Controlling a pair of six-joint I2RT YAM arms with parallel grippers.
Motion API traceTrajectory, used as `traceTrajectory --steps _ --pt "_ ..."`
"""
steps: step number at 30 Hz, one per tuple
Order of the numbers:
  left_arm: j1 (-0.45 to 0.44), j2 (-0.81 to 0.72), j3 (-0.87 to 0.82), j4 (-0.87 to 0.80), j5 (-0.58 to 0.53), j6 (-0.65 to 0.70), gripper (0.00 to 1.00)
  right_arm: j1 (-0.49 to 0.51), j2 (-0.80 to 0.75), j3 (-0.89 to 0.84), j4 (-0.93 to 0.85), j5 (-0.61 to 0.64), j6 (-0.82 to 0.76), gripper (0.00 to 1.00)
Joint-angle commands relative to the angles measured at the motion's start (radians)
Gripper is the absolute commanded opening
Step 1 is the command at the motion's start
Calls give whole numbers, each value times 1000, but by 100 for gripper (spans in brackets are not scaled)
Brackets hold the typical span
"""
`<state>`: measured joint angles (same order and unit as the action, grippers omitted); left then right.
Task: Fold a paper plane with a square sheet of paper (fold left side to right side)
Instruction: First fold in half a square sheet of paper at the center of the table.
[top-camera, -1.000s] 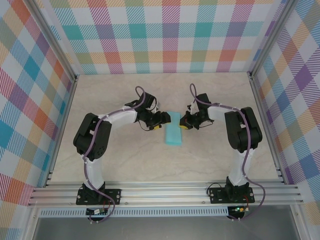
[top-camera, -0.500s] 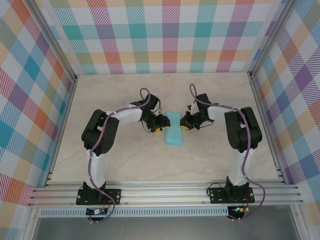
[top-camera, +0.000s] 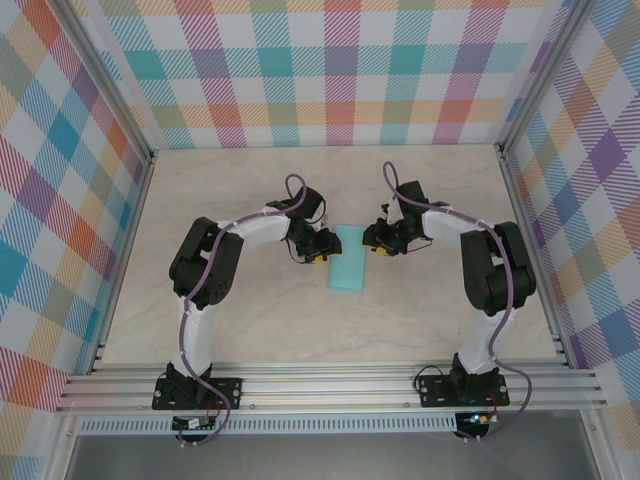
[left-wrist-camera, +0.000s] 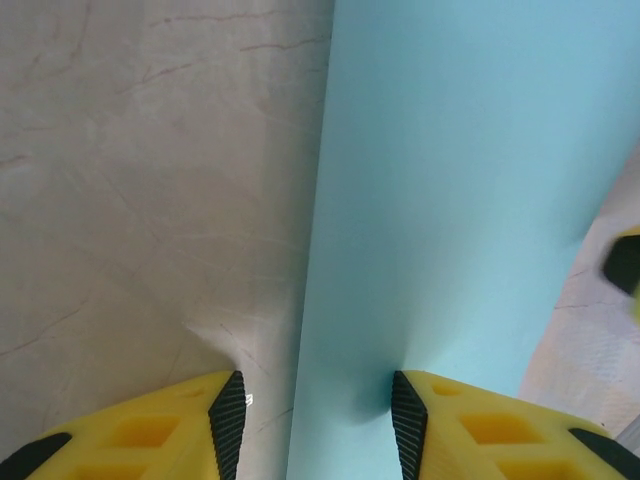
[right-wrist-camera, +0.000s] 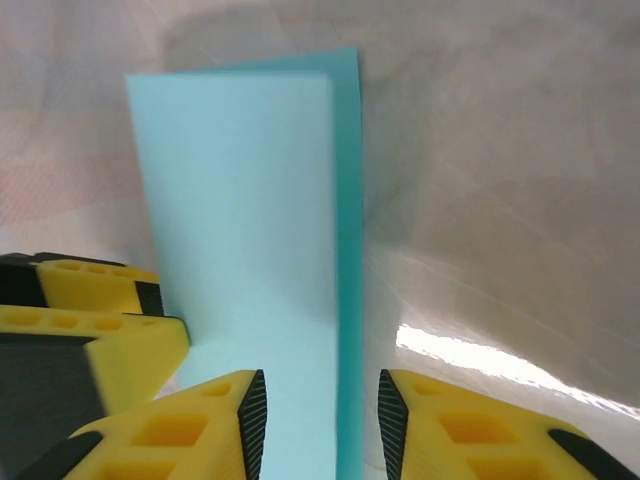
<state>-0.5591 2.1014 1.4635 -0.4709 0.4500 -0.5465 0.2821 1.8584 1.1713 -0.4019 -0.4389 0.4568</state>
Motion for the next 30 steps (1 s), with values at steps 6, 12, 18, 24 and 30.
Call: traceTrajectory --steps 6,12,18,24,30 --pt "-16 27 28 -51 -29 13 45 -19 -72 -50 -45 88 -35 38" --pt "-16 37 36 -66 -48 5 42 -20 -76 -56 -38 79 -31 38" --pt "-16 45 37 -64 -62 -12 38 -20 -81 -65 -34 68 -27 38" --pt "-15 50 43 -62 -60 -25 38 -19 -86 -77 -26 57 -23 38" --pt "-16 48 45 -58 -44 -36 38 -20 -85 -84 -15 45 -17 38"
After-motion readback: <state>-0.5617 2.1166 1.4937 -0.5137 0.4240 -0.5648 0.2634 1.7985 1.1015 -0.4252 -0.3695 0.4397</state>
